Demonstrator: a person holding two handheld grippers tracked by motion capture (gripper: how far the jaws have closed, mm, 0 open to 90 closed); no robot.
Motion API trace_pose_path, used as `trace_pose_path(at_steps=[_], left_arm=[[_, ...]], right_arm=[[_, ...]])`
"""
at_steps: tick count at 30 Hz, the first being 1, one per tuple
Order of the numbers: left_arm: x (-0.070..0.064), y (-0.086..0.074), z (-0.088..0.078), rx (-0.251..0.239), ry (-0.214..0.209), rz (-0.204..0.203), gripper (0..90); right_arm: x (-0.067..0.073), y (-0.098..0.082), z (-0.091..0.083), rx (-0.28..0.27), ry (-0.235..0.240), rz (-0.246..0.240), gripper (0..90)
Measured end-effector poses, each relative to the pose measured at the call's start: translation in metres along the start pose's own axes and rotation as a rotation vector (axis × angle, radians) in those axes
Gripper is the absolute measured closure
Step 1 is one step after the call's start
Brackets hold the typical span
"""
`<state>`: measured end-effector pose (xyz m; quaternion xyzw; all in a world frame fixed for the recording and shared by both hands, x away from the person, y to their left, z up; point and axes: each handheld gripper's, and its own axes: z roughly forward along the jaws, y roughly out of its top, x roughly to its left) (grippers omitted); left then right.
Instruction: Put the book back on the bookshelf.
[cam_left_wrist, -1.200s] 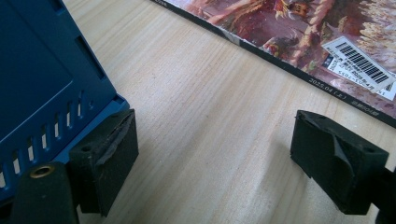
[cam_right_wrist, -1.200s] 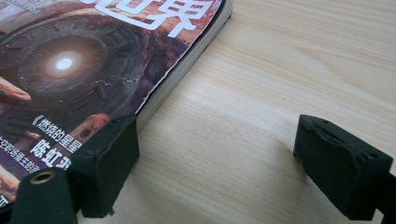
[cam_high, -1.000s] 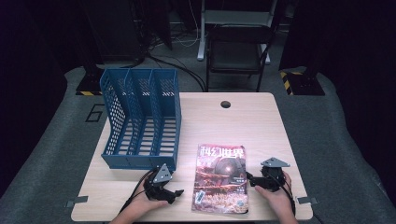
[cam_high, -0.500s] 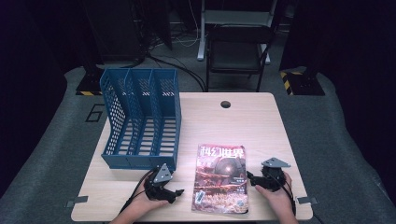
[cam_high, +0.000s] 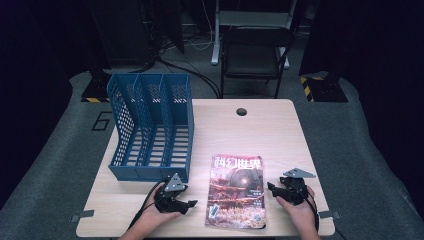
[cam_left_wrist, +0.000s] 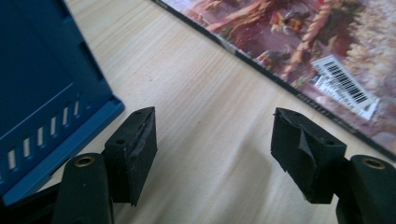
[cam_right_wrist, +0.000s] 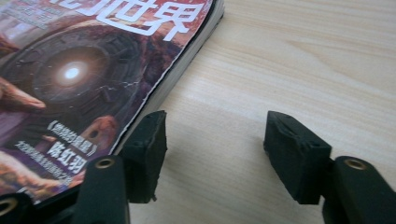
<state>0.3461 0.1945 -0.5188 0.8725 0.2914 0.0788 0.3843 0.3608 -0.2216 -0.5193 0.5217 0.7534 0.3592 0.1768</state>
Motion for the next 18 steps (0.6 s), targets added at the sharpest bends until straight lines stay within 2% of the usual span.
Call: trace_pose_path(at_steps=[1,4,5,7,10,11,12,14,18], left_arm=[[-0.001,0.001,0.001,-0.013,0.008,-0.006,31.7],[-0.008,0.006,0.0,-0.011,-0.015,-0.029,32.5],[-0.01,0.007,0.001,-0.014,-0.013,-0.034,32.5],[-0.015,0.011,0.001,0.002,-0.051,-0.032,32.4],[-0.02,0.013,0.003,0.0,-0.061,-0.027,32.3],[-0.022,0.014,0.005,-0.008,-0.055,-0.026,32.2],[-0.024,0.015,0.005,0.003,-0.065,-0.016,32.0],[-0.027,0.017,0.006,0.012,-0.052,-0.001,32.0],[-0.032,0.019,0.008,0.014,-0.054,-0.006,31.7]], right_arm=[[0.0,0.0,0.0,0.0,0.0,0.0,42.7],[0.001,0.001,-0.002,-0.007,0.026,0.002,45.2],[0.003,0.002,-0.004,-0.016,0.037,0.018,45.9],[0.006,0.003,-0.006,-0.026,0.047,0.032,46.3],[0.008,0.003,-0.007,-0.034,0.051,0.038,46.3],[0.009,0.004,-0.006,-0.041,0.059,0.049,46.2],[0.011,0.004,-0.006,-0.044,0.062,0.054,45.9],[0.015,0.005,-0.006,-0.046,0.07,0.052,45.4],[0.023,0.008,-0.005,-0.042,0.091,0.048,44.7]])
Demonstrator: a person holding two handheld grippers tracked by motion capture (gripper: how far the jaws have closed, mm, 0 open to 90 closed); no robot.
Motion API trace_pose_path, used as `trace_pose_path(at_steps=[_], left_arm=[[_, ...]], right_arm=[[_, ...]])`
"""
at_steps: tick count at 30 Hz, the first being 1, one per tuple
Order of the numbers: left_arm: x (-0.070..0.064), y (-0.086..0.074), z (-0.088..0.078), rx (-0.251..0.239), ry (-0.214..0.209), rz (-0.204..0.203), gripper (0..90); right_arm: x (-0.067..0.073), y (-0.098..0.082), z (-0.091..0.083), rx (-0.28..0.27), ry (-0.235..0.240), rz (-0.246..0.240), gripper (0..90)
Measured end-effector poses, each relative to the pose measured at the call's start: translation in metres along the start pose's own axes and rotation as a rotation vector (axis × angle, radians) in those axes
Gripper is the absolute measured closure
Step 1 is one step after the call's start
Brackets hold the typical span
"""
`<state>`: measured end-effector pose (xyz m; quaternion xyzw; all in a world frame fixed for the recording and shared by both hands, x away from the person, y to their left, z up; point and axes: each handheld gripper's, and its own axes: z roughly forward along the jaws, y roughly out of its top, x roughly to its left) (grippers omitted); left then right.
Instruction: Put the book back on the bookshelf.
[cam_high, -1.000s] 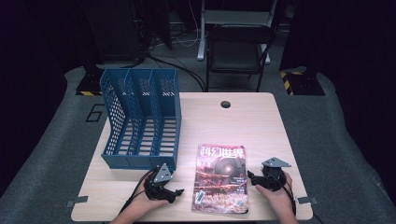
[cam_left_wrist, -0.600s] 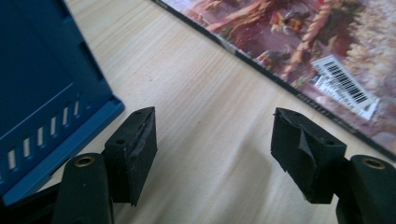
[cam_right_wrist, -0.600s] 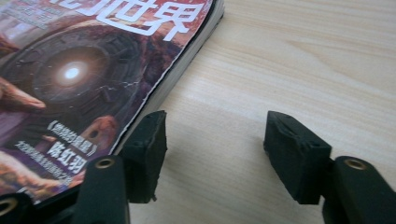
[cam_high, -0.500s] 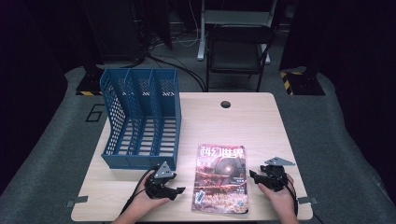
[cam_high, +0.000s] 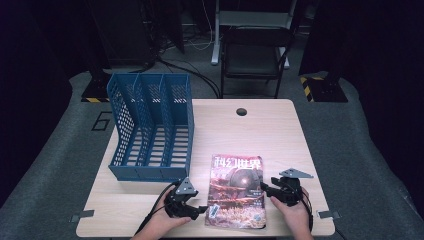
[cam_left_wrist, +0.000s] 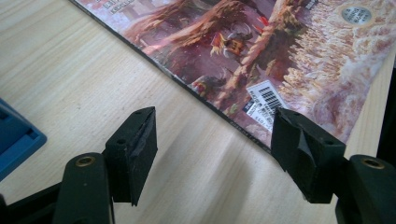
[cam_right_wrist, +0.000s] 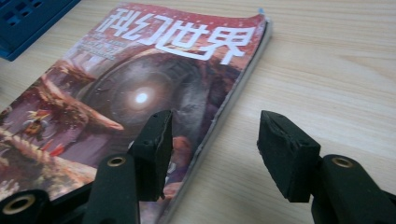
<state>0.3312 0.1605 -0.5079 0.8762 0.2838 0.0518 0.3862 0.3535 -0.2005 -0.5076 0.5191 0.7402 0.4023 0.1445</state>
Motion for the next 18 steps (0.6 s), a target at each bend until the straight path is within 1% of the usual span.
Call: trace_pose_path(at_steps=[1,2,3,4,5,6,7,8,10,11,12,14,15,16,17,18], left_arm=[[-0.001,0.001,0.0,0.01,-0.003,-0.002,31.5],[-0.003,0.002,0.002,0.007,-0.006,-0.015,30.9],[-0.003,0.002,0.002,0.009,-0.005,-0.007,30.7],[-0.005,0.003,0.004,0.002,-0.006,-0.015,30.4],[-0.006,0.003,0.005,0.006,-0.009,-0.012,29.6],[-0.008,0.003,0.006,0.006,-0.005,-0.005,29.2],[-0.008,0.003,0.006,0.019,-0.017,0.003,29.2],[-0.009,0.003,0.006,0.009,-0.019,-0.004,29.2],[-0.009,0.004,0.006,0.015,-0.021,0.009,29.0],[-0.01,0.004,0.007,0.005,-0.022,-0.001,28.9],[-0.01,0.005,0.007,0.005,-0.023,-0.001,28.8],[-0.012,0.006,0.009,-0.007,-0.023,-0.007,28.8],[-0.013,0.007,0.01,-0.004,-0.022,0.005,28.9],[-0.015,0.008,0.011,-0.001,-0.027,0.007,28.9],[-0.016,0.008,0.013,-0.007,-0.027,0.008,29.0],[-0.017,0.008,0.014,-0.001,-0.024,0.018,29.0]], right_arm=[[0.003,0.0,0.001,0.0,0.004,0.002,44.5],[0.005,0.001,0.002,0.001,0.012,-0.001,44.1],[0.008,0.001,0.003,0.007,0.015,-0.001,43.8],[0.009,0.001,0.004,0.011,0.017,-0.01,43.3],[0.012,0.001,0.005,0.015,0.019,-0.018,42.8],[0.015,0.001,0.008,0.035,0.017,-0.03,42.2],[0.015,0.001,0.008,0.035,0.017,-0.03,42.2],[0.015,0.0,0.009,0.037,0.015,-0.04,42.0],[0.016,0.0,0.011,0.047,0.018,-0.038,41.7],[0.016,0.0,0.012,0.05,0.022,-0.031,41.6],[0.015,0.0,0.013,0.054,0.026,-0.038,41.6],[0.015,-0.001,0.015,0.06,0.032,-0.029,41.6],[0.015,-0.001,0.015,0.068,0.035,-0.024,41.7],[0.016,-0.002,0.017,0.072,0.035,-0.027,41.6],[0.017,-0.002,0.017,0.078,0.034,-0.019,41.6],[0.016,-0.002,0.018,0.081,0.03,-0.033,41.6]])
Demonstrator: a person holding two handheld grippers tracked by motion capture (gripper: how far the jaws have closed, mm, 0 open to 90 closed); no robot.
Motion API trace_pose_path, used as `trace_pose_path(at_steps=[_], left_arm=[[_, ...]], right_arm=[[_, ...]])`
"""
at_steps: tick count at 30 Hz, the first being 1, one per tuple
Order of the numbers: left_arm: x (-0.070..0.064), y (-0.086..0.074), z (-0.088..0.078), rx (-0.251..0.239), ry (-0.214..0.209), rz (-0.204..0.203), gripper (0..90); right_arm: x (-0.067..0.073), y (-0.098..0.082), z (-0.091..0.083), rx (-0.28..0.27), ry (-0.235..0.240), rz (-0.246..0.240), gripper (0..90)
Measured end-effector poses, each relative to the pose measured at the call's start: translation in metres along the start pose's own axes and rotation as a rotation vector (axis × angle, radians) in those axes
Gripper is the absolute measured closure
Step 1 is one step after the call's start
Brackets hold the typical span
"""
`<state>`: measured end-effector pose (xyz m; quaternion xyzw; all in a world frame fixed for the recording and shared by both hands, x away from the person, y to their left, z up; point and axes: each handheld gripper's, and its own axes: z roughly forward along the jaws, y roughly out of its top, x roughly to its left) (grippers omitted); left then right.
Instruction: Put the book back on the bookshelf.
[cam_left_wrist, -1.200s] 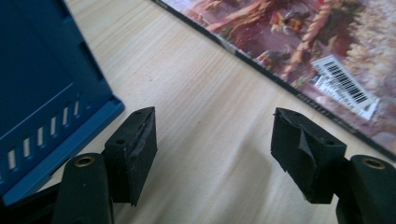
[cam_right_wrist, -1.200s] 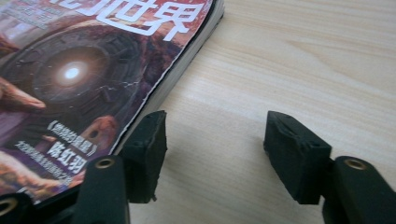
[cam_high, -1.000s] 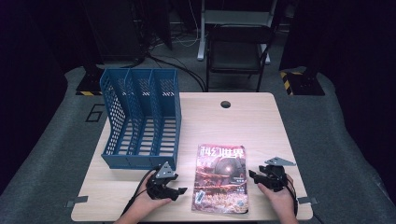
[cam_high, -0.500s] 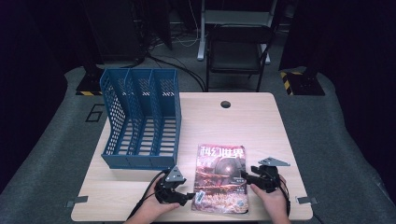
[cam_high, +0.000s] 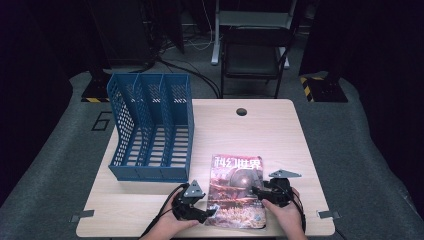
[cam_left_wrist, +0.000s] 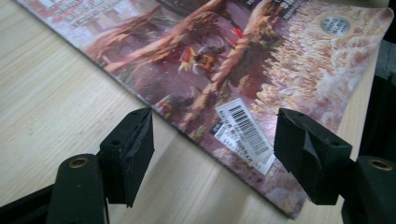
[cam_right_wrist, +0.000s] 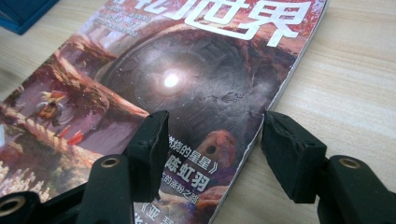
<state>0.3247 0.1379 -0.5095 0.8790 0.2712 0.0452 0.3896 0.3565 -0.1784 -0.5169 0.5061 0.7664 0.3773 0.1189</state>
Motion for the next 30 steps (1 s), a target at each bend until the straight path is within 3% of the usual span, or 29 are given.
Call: trace_pose_path(at_steps=[9,11,23,30], left_arm=[[-0.009,-0.002,0.007,0.049,-0.012,0.054,33.2],[-0.01,-0.003,0.008,0.05,0.005,0.061,33.7],[-0.018,-0.011,0.0,0.058,0.039,0.042,34.8],[-0.018,-0.014,-0.003,0.058,0.037,0.036,35.0]], right_arm=[[-0.001,-0.001,0.0,-0.008,0.015,0.033,43.3],[-0.001,-0.001,0.0,-0.01,0.022,0.039,44.0],[0.008,0.002,0.004,0.011,0.035,0.014,45.2],[0.011,0.006,0.007,0.021,0.04,0.002,45.5]])
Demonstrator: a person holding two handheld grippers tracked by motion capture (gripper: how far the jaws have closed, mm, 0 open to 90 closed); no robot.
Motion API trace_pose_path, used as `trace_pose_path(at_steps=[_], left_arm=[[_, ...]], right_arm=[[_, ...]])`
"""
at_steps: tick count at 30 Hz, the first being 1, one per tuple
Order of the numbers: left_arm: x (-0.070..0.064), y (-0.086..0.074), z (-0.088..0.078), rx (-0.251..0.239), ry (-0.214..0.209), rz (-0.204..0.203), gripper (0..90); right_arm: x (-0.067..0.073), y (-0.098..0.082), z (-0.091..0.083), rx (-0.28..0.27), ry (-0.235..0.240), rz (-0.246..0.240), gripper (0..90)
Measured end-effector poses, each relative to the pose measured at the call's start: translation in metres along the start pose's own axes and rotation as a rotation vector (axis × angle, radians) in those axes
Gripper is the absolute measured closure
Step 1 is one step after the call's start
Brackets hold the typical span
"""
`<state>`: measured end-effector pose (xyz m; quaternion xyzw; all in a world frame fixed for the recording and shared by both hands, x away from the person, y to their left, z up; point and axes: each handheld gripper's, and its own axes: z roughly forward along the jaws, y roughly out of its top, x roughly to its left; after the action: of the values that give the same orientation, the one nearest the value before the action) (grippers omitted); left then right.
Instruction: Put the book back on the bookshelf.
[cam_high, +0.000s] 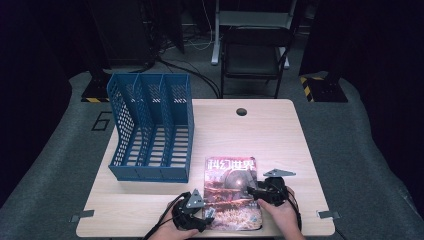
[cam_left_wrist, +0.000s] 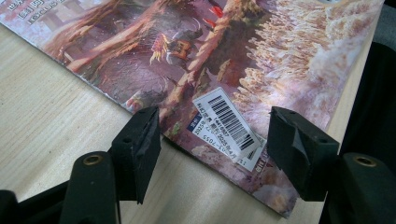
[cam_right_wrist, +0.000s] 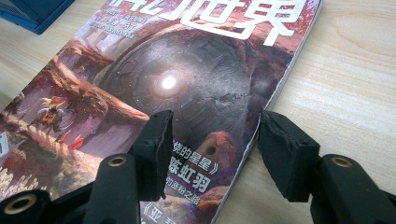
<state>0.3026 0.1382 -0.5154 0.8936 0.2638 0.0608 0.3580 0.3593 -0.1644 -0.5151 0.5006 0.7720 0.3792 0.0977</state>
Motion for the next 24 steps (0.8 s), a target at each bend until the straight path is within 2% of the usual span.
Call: trace_pose_path(at_steps=[3,4,10,12,22,24], left_arm=[[-0.0001,-0.0004,0.0001,-0.001,-0.004,-0.009,35.0],[0.0006,-0.001,-0.0002,-0.004,-0.01,-0.01,34.9],[0.0005,-0.003,0.0002,-0.022,-0.007,-0.01,35.0],[0.0004,-0.0033,0.0004,-0.026,-0.003,-0.011,34.9],[0.0007,-0.0039,0.0003,-0.028,-0.008,-0.014,34.9],[0.0008,-0.0039,0.0003,-0.028,-0.008,-0.013,34.9]], right_arm=[[-0.0001,0.0012,-0.0011,-0.006,0.001,0.023,44.8],[-0.0015,0.0027,-0.0006,-0.015,-0.015,0.015,43.3],[-0.0052,0.0051,0.0041,-0.011,-0.036,0.051,42.9],[-0.0062,0.0051,0.0041,-0.01,-0.034,0.038,42.9],[-0.0035,0.0066,0.0074,-0.016,-0.015,0.05,42.4],[-0.003,0.0068,0.0076,-0.02,-0.012,0.075,42.0]])
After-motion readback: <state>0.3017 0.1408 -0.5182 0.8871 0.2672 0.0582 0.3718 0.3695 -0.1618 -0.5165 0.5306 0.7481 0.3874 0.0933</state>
